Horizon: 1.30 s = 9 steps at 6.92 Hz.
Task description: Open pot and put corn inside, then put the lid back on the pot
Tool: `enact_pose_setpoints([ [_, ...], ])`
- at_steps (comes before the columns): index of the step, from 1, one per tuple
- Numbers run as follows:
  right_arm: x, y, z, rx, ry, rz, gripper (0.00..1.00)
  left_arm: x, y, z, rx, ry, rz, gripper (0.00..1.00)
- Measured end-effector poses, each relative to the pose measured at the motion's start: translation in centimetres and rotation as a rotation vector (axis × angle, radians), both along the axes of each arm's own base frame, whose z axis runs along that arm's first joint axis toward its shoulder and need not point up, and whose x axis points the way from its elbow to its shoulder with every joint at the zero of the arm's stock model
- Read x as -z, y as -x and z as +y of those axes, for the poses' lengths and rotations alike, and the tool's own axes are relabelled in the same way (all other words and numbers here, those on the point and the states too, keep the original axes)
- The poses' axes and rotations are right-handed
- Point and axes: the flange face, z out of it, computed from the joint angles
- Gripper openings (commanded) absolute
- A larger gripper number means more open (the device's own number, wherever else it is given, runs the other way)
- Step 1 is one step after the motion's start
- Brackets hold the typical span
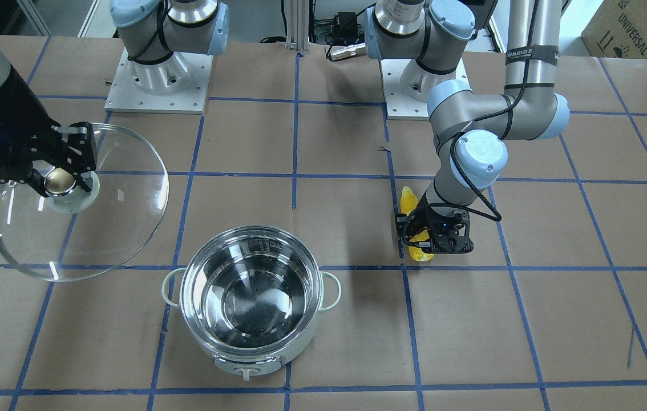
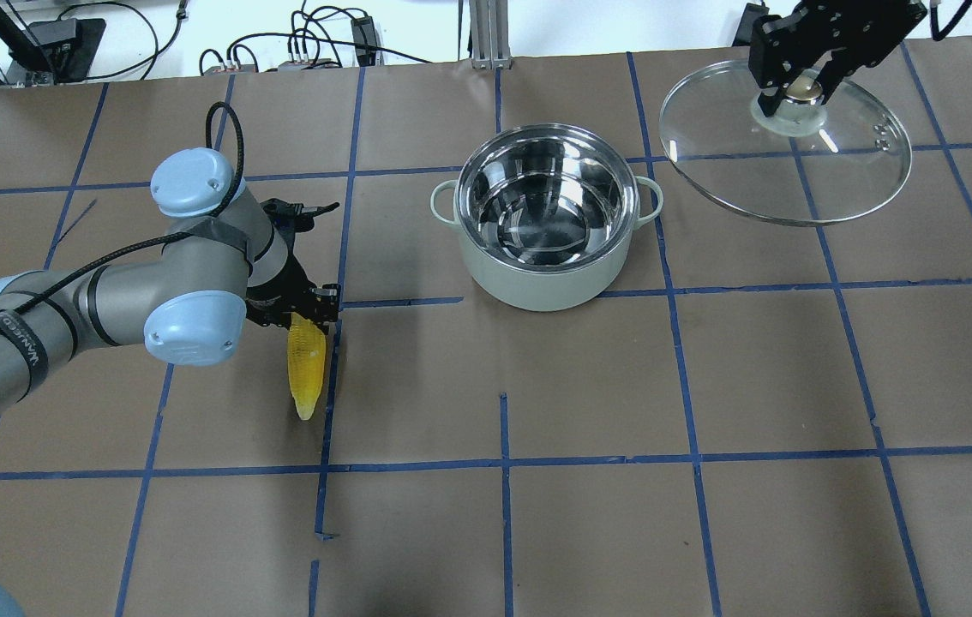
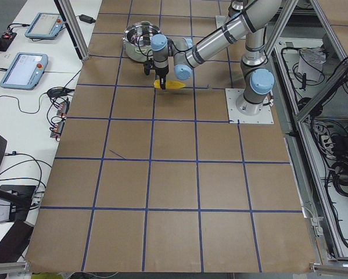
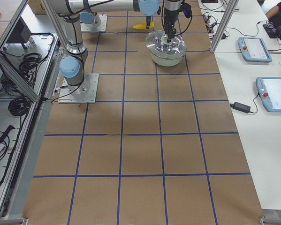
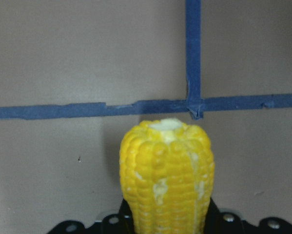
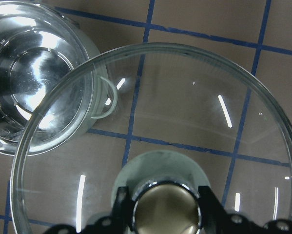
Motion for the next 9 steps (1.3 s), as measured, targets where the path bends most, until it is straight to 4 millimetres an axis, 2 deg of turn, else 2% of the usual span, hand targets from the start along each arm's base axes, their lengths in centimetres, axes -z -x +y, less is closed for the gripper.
enact_pose_setpoints([
  [2, 0.0, -0.2, 2.0, -0.001, 0.003, -0.003, 0.30, -5.7, 2.7, -3.1, -0.117, 0.042, 0.059, 0.12],
  [4, 0.2, -0.2, 2.2, -0.002, 0.001, -0.003, 0.30, -12.6, 8.5, -7.1, -0.103, 0.053, 0.096, 0.12],
  [5, 0.2, -0.2, 2.3, -0.003, 0.001, -0.003, 0.30, -15.1, 12.2, -8.9, -0.054, 0.065, 0.103, 0.12],
  [6, 0.2, -0.2, 2.2, -0.003, 0.002, -0.002, 0.30, -16.6, 16.8, -10.5, 0.007, 0.075, 0.104, 0.13],
  [7, 0.1, -0.2, 2.1, -0.004, 0.013, 0.001, 0.31, -17.1, 21.4, -12.1, 0.056, 0.073, 0.091, 0.13],
  [9, -0.2, -0.3, 1.7, -0.006, 0.049, 0.009, 0.31, -14.4, 28.1, -13.9, 0.107, 0.061, 0.024, 0.13],
])
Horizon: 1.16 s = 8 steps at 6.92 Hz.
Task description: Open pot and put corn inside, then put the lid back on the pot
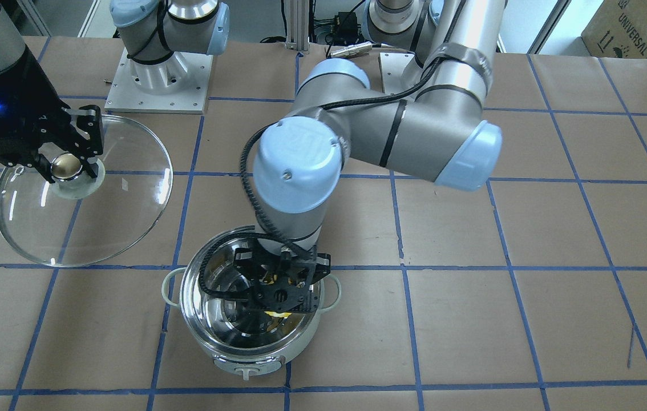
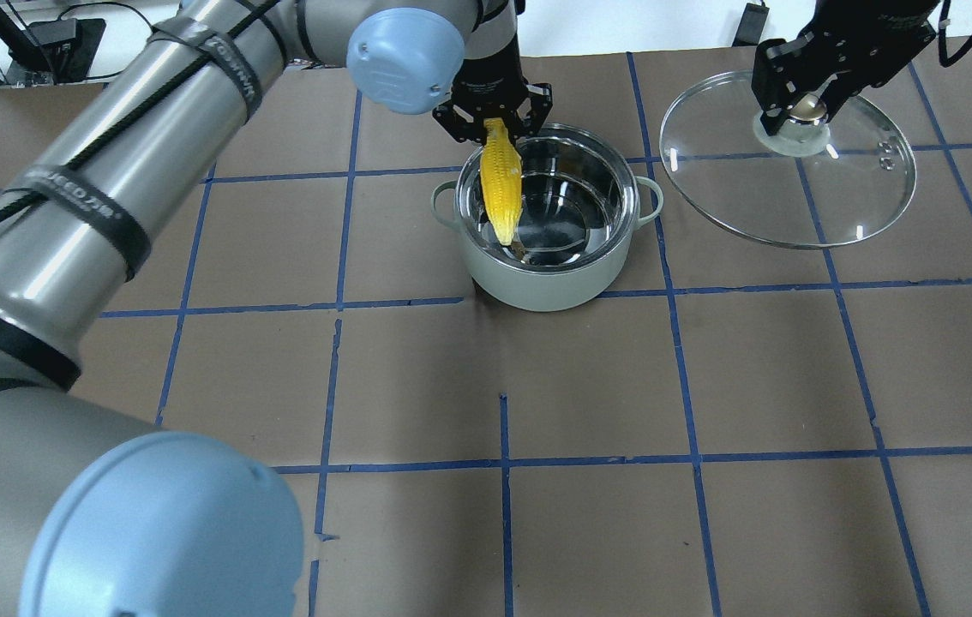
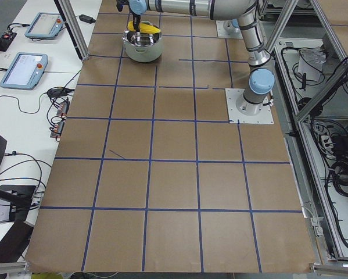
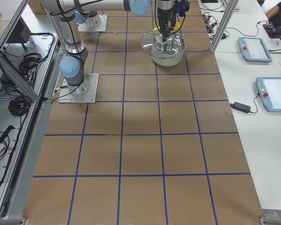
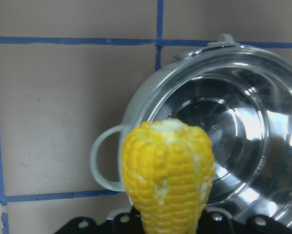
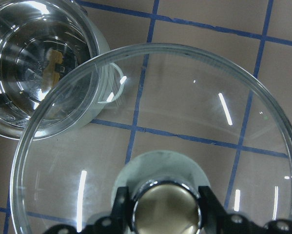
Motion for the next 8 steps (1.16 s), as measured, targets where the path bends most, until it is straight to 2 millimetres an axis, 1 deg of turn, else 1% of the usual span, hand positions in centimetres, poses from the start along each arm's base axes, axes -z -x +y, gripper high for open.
enact_pose_setpoints([
  [1, -0.1, 0.0, -0.2, 0.000, 0.012, 0.002, 0.31, 1.4, 1.7, -0.2, 0.014, -0.011, -0.018, 0.14],
  [2, -0.2, 0.1, -0.3, -0.001, 0.028, 0.005, 0.30, 2.3, 2.4, -0.3, 0.020, -0.023, -0.025, 0.17],
  [5, -0.6, 0.1, -0.6, -0.002, 0.066, 0.005, 0.30, 5.3, 2.9, -1.1, 0.020, -0.052, -0.042, 0.22],
  [6, -0.6, 0.0, -0.7, -0.002, 0.072, 0.005, 0.30, 6.2, 3.0, -1.5, 0.019, -0.056, -0.044, 0.48],
  [7, -0.6, 0.0, -0.7, -0.002, 0.073, 0.006, 0.30, 6.7, 2.9, -1.7, 0.017, -0.059, -0.046, 0.95],
  [8, -0.5, 0.0, -0.6, -0.002, 0.071, 0.006, 0.30, 7.1, 2.8, -1.8, 0.015, -0.062, -0.048, 0.99],
])
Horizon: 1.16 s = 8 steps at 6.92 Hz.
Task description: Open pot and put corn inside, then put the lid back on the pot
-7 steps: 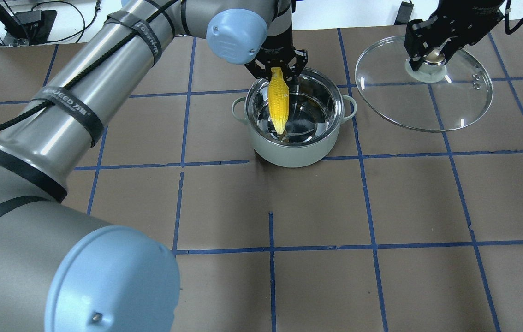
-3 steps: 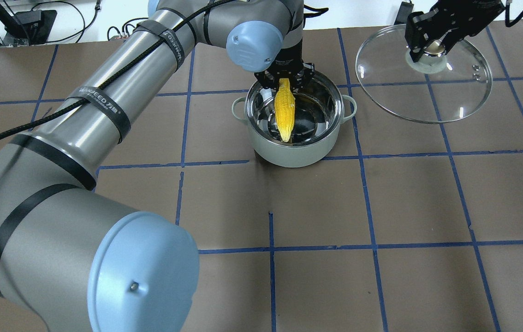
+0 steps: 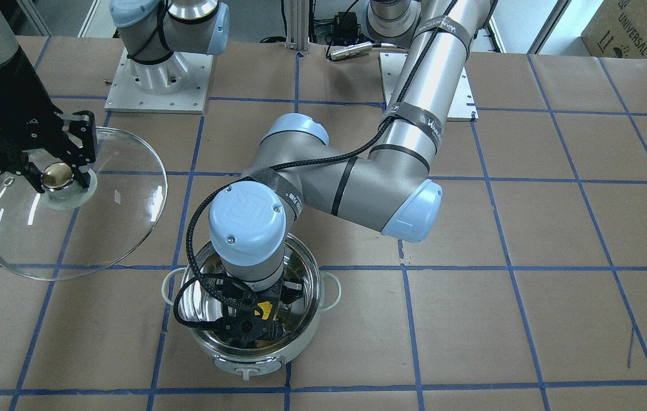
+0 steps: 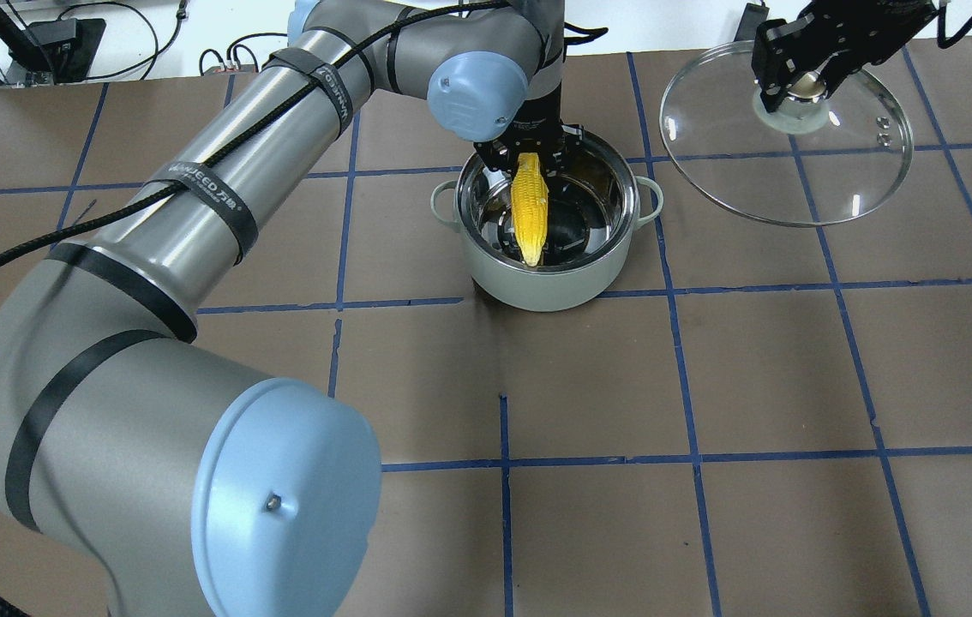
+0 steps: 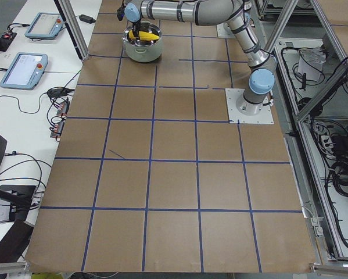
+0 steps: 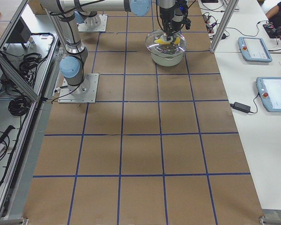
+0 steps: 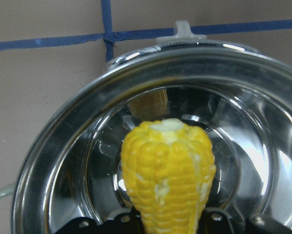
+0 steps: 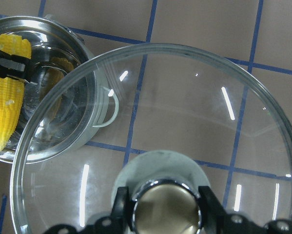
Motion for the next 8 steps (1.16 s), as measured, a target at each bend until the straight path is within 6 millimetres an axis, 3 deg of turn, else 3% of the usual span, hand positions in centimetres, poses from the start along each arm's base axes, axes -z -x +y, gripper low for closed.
enact_pose_setpoints([
  [2, 0.2, 0.0, 0.0, -0.001, -0.004, -0.001, 0.30, 0.6, 0.0, -0.2, -0.004, -0.006, -0.002, 1.00],
  [4, 0.5, -0.3, -0.1, 0.005, -0.007, -0.006, 0.30, -0.6, -0.5, -0.4, -0.007, 0.007, 0.004, 1.00],
  [5, 1.2, -0.4, -0.3, 0.008, -0.009, -0.009, 0.31, -2.3, -1.8, -0.5, -0.015, 0.017, 0.006, 1.00],
  [8, 3.1, -1.7, -0.6, 0.014, 0.003, -0.013, 0.31, -10.2, -10.0, -0.1, -0.047, -0.004, -0.020, 1.00],
])
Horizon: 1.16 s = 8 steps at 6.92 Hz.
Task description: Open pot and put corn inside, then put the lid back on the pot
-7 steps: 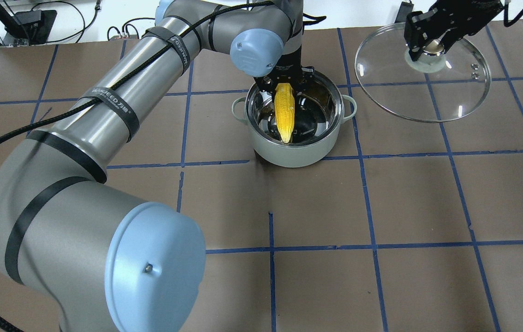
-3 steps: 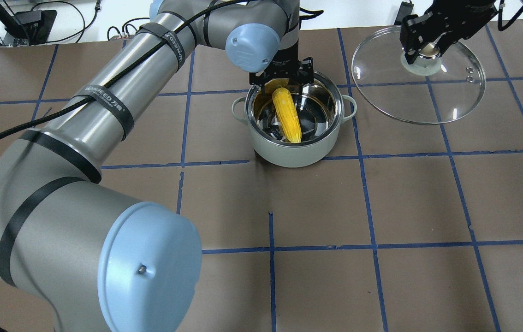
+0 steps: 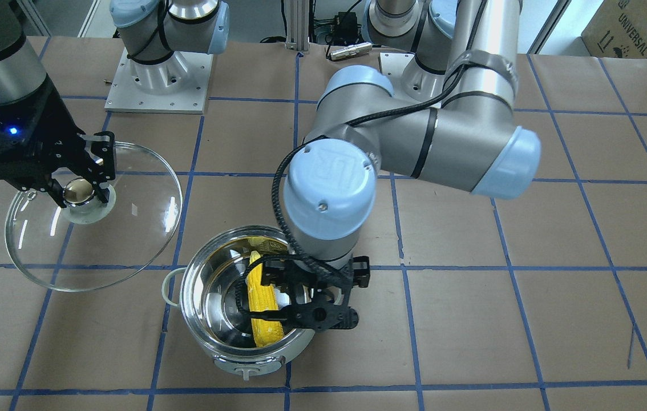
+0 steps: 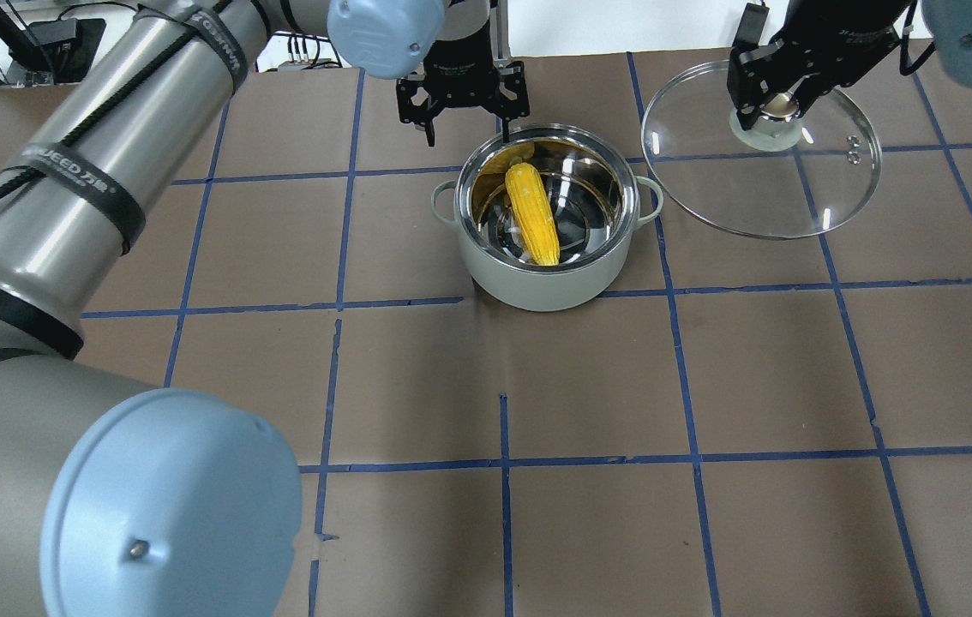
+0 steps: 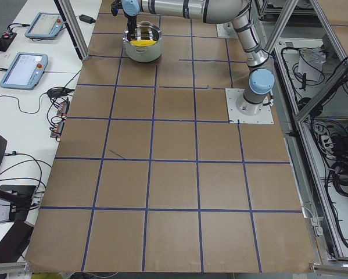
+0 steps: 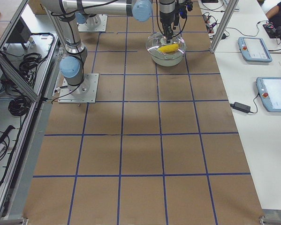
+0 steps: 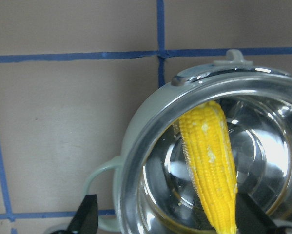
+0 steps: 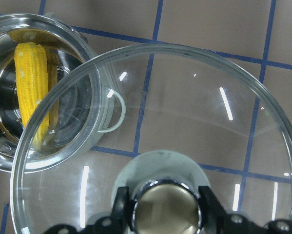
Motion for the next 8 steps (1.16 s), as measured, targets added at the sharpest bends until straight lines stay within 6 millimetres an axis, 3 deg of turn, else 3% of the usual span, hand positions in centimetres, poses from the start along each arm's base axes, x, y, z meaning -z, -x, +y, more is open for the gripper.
enact_pose_setpoints([
  [2, 1.7, -3.1, -0.9, 0.022, 0.022, -0.002, 0.31, -7.2, -10.4, 2.1, -0.010, -0.046, -0.055, 1.00],
  [3, 2.7, -5.1, -1.3, 0.031, 0.032, -0.008, 0.31, -11.3, -14.8, 4.9, -0.009, -0.043, -0.058, 1.00],
  [4, 3.7, -7.0, -1.8, 0.039, 0.040, -0.006, 0.31, -14.5, -17.4, 8.3, -0.018, -0.022, -0.059, 1.00],
  [5, 4.8, -8.5, -2.3, 0.045, 0.051, 0.006, 0.31, -16.3, -18.7, 11.5, -0.034, -0.005, -0.057, 1.00],
  [6, 6.0, -10.0, -2.9, 0.042, 0.063, 0.020, 0.31, -16.8, -19.1, 13.4, -0.052, 0.013, -0.056, 1.00],
  [8, 8.5, -12.8, -3.8, 0.052, 0.070, 0.023, 0.31, -16.1, -19.2, 13.8, -0.078, 0.035, -0.057, 1.00],
])
